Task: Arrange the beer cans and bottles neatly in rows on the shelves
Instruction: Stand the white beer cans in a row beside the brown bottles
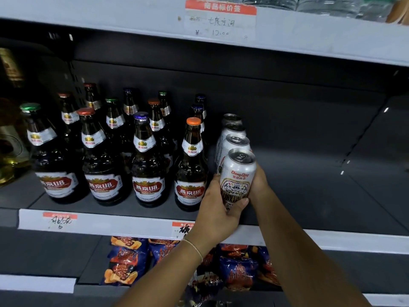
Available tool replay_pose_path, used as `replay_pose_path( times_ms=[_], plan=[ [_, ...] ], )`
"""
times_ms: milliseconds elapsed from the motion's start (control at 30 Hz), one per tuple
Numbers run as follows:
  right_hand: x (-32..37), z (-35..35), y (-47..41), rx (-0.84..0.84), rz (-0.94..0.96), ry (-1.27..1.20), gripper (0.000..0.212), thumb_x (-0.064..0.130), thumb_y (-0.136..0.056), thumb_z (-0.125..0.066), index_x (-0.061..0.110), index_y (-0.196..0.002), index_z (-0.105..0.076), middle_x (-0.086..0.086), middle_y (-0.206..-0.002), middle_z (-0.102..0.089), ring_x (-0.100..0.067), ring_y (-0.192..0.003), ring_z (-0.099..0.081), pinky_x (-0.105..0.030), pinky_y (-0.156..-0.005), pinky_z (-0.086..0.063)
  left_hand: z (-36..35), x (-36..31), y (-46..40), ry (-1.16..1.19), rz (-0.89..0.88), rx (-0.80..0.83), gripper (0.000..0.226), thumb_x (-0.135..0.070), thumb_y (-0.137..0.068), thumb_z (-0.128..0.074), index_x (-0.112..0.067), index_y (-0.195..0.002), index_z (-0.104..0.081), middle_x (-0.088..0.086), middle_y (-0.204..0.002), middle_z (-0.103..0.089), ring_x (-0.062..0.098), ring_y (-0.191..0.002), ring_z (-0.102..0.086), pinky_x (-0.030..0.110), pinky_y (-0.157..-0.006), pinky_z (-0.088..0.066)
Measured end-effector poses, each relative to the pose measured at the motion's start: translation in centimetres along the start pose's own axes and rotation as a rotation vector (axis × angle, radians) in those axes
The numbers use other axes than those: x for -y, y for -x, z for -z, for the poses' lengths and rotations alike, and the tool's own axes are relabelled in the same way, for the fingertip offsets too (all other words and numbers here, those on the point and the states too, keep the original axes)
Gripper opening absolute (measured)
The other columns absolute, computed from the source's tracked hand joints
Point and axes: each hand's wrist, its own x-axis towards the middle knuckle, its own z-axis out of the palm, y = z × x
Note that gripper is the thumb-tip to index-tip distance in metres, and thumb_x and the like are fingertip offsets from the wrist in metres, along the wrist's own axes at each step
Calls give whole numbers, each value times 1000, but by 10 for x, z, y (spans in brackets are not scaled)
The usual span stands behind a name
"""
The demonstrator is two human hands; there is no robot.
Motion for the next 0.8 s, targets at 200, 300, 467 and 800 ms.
replay_pose_path(
  times_ms=[200, 300, 467, 800],
  plan=[
    [-10, 30, 15, -27, 110, 228, 34, 28, -98, -53, 0, -110, -70, -21, -106, -73, -33, -97, -71, -45, -83, -60, 2, 8, 3, -40, 33, 11, 61, -30, -75, -80, -34, -123, -42, -14, -115, -59, -3, -107, -54, 2, -85, -38],
    [-17, 52, 28, 27, 200, 302, 26, 23, -100, -55, 6, -114, -69, -11, -109, -74, -25, -104, -69, -31, -76, -58, 4, 13, 4, -104, 24, 57, 75, -21, -70, -82, -25, -133, -42, -12, -119, -59, 1, -110, -54, 5, -88, -39],
    [-24, 72, 44, 256, 407, 449, 41, 25, -92, -59, 6, -127, -61, -6, -119, -72, -19, -113, -67, -32, -90, -55, 4, 17, 6, -184, 53, 28, 59, -24, -73, -80, -22, -125, -52, -7, -112, -65, 7, -102, -60, 12, -83, -45],
    [-27, 71, 45, 303, 340, 526, 52, 21, -70, -81, 17, -119, -65, -2, -112, -75, -19, -106, -70, -30, -84, -57, 0, 8, 10, -213, 86, -47, 53, -24, -68, -84, -23, -112, -56, -18, -92, -58, -9, -77, -53, -2, -65, -39]
  ],
)
